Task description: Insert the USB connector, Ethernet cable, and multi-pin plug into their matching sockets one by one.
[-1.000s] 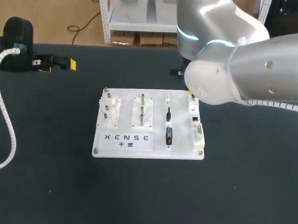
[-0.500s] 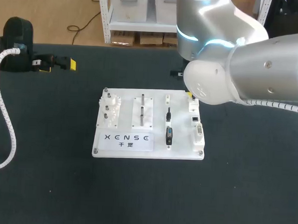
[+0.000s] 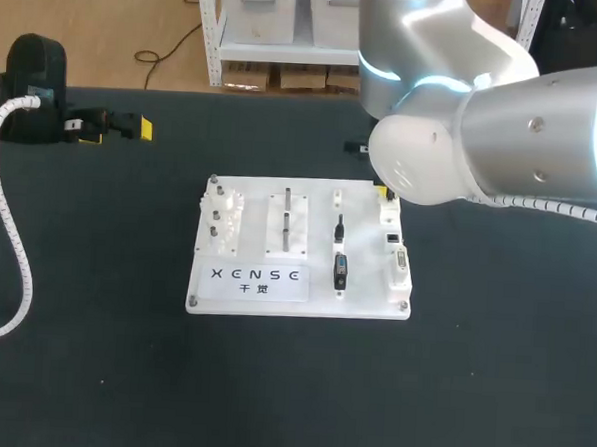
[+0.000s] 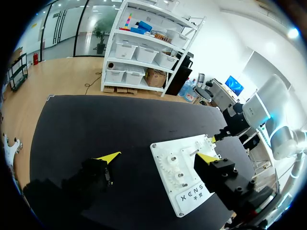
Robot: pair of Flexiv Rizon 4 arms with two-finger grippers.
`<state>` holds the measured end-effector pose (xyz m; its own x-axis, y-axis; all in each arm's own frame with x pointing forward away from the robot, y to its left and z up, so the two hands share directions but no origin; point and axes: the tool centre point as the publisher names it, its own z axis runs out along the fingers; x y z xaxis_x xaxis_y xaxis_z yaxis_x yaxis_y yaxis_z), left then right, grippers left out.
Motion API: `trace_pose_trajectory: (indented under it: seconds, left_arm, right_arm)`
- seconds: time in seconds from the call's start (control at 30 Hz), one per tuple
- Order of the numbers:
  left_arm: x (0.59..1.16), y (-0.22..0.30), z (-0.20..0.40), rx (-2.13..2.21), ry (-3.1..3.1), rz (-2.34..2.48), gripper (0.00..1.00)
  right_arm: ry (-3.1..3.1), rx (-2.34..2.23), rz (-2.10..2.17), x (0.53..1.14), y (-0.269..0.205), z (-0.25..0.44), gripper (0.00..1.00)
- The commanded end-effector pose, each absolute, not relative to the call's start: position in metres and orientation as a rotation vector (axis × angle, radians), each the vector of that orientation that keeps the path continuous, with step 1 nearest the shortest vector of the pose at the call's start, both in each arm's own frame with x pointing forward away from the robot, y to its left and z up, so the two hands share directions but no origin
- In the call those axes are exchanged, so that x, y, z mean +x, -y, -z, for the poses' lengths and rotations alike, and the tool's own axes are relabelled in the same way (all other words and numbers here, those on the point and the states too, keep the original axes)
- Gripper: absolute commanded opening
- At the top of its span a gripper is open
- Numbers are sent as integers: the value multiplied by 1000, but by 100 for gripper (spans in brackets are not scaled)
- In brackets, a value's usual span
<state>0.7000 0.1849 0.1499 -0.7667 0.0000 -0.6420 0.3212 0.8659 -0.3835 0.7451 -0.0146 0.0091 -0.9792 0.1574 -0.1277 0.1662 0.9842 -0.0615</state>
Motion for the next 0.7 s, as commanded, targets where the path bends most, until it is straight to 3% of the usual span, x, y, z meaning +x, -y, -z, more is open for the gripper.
trace_pose_trajectory:
  seconds: [0.03,0.2,0.23,0.27,0.3,0.33,0.7]
  left_arm:
    - [700,-185,-150,231,-2374,637,100]
    - [700,-185,-150,231,-2374,637,100]
    - [700,-185,-150,231,-2374,637,100]
    - [700,-185,-150,231,-2374,637,100]
    - [700,-185,-150,231,-2374,637,100]
    - [700,-185,-150,231,-2374,637,100]
    - [700,-185,-150,231,-2374,637,100]
  right_arm:
    - [-3036,251,108,750,20,13,0]
    - [-3053,234,86,751,26,18,0]
    - [-3054,235,85,752,28,18,9]
    - [-3054,237,79,753,30,17,37]
    - [-3052,236,73,754,32,15,92]
    - [-3048,233,48,756,35,12,100]
    - [-2953,194,-1,813,107,-44,100]
